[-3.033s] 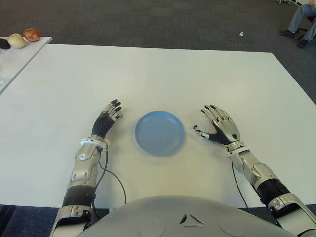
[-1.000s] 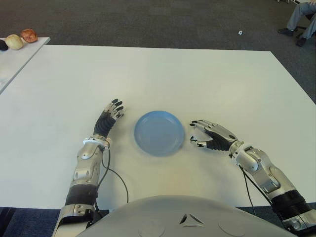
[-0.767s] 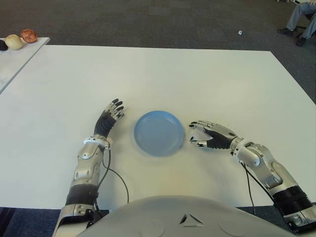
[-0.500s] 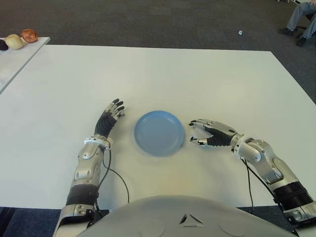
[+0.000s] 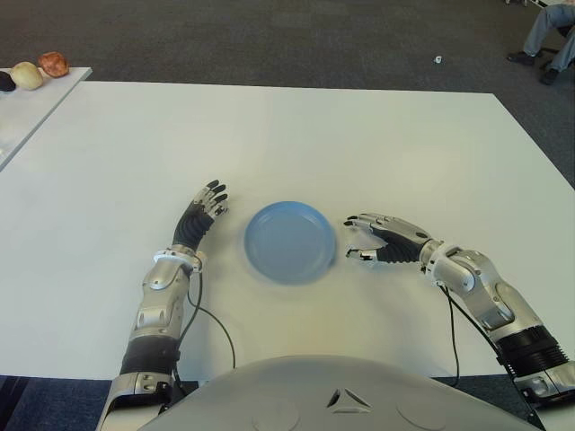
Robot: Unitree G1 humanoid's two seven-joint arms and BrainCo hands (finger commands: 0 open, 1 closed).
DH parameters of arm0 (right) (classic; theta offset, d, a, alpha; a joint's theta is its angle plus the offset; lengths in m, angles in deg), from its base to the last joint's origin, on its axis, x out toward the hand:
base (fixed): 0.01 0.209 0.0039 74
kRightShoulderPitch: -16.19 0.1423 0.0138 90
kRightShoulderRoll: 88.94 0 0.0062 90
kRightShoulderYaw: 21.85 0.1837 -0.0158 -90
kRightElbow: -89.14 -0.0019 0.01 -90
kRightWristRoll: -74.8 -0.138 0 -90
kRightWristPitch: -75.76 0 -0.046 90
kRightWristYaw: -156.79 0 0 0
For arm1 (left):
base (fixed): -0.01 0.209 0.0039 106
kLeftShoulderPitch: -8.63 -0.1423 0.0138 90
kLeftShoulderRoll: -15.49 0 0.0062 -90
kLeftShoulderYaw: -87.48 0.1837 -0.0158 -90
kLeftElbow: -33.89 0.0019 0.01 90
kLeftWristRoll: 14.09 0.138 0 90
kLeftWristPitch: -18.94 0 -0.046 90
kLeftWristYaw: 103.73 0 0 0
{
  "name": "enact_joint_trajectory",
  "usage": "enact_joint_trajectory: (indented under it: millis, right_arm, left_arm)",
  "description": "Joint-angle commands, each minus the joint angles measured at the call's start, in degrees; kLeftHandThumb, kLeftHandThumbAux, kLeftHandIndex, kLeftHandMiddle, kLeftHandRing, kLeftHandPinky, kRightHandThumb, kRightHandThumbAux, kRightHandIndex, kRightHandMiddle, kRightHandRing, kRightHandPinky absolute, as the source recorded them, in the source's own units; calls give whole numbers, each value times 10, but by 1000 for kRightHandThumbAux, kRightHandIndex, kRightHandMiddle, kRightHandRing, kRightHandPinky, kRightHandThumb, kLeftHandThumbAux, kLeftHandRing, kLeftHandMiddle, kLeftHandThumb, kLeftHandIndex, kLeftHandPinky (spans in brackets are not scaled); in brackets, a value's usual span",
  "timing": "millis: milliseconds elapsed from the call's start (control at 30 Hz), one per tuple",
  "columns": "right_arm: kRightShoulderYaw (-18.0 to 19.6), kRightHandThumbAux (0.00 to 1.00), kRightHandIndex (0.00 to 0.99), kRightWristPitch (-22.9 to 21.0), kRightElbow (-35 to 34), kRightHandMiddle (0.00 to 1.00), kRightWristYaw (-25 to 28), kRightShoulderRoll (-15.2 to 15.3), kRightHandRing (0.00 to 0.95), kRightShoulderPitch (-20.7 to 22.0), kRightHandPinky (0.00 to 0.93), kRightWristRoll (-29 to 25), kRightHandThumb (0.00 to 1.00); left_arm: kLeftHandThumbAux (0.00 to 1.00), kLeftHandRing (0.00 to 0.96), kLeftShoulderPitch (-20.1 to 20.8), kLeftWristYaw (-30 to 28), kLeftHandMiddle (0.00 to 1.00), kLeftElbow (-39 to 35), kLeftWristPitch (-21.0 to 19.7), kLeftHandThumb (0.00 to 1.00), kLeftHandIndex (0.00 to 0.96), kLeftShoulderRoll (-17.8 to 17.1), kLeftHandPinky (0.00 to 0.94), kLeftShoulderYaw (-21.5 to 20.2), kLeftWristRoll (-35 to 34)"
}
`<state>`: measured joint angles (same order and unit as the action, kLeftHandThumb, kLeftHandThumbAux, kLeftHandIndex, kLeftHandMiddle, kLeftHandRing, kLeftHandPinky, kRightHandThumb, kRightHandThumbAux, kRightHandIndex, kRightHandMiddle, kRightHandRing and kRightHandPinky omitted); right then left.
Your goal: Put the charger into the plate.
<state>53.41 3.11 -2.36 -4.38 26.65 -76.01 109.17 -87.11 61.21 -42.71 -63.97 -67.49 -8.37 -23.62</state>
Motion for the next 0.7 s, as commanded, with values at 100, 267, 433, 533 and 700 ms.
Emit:
enact_joint_trajectory:
  millis: [100,267,433,533,700]
  right_arm:
    - [1,218,0,8,21,0,-77,-9,0,-12,0,55,188]
    - [-4,214,0,25,54,0,-152,-13,0,-12,0,91,200]
    - [-8,205,0,34,75,0,-198,-17,0,-11,0,111,219]
    - [-11,199,0,33,84,0,-225,-20,0,-11,0,127,243]
    - [-16,193,0,35,101,0,-256,-23,0,-11,0,143,261]
  left_arm:
    - [607,108,-8,2,104,5,-5,0,51,-4,112,1,10]
    - [609,109,-7,4,106,4,-5,0,52,-4,113,-2,11]
    - [608,111,-6,5,109,4,-6,0,53,-5,117,-3,12]
    - [606,110,-5,5,107,4,-7,0,51,-8,116,-4,13]
    - [601,107,-5,4,104,5,-7,0,47,-10,114,-4,14]
